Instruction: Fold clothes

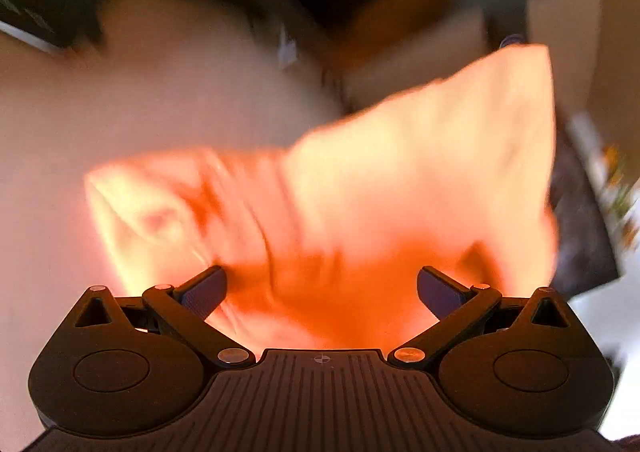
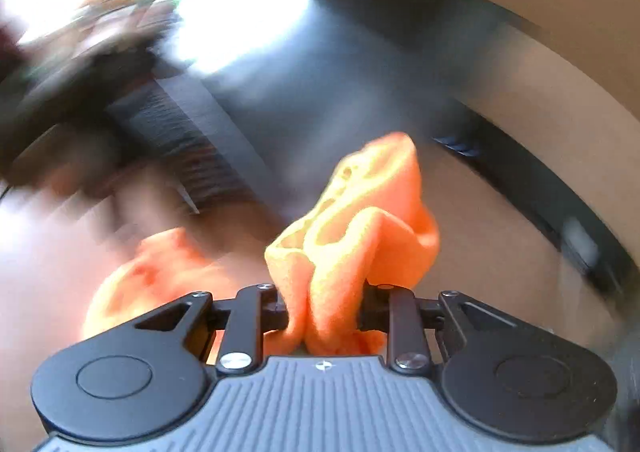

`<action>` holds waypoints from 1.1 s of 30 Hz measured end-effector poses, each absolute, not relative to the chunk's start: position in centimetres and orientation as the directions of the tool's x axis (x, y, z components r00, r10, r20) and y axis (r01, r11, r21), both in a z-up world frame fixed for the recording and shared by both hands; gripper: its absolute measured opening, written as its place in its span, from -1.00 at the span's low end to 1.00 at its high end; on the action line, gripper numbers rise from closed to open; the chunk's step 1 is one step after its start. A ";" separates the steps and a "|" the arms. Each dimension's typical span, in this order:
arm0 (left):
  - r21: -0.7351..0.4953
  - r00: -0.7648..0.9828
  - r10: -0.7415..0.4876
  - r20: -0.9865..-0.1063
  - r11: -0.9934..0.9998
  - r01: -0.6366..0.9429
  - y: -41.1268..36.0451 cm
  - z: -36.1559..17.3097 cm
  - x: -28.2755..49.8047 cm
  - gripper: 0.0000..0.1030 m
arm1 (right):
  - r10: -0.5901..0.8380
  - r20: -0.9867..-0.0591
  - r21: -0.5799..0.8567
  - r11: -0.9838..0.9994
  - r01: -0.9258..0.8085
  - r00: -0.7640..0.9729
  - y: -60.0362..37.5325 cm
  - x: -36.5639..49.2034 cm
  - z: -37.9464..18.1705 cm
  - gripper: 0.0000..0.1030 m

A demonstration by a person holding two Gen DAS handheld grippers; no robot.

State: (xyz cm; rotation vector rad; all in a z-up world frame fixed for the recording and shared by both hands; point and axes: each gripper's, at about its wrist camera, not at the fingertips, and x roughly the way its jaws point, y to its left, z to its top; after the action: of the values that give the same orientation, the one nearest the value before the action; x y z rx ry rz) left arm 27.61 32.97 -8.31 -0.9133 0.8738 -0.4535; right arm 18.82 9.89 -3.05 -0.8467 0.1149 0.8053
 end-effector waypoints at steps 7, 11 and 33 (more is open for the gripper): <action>-0.795 0.774 -0.494 -0.396 0.607 -0.020 39.5 -2.8 23.4 1.00 | 0.524 -0.612 -0.687 0.018 -0.726 0.592 15.8 16.7 -9.3 -0.33; -0.809 0.748 -0.538 -0.390 0.588 0.001 37.3 -3.3 23.6 1.00 | 0.515 -0.638 -0.661 0.015 -0.750 0.573 15.9 17.1 -8.5 -0.15; -0.692 0.588 -0.531 -0.610 0.719 -0.068 30.0 -8.0 26.1 1.00 | 0.558 -0.707 0.113 0.695 -0.710 0.434 6.3 30.3 -4.7 0.99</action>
State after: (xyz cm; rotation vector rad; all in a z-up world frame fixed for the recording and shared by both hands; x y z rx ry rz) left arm 26.14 29.96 -7.98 -0.7395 0.9188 -0.3005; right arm 30.32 6.25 -4.72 -0.2132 0.7927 0.7969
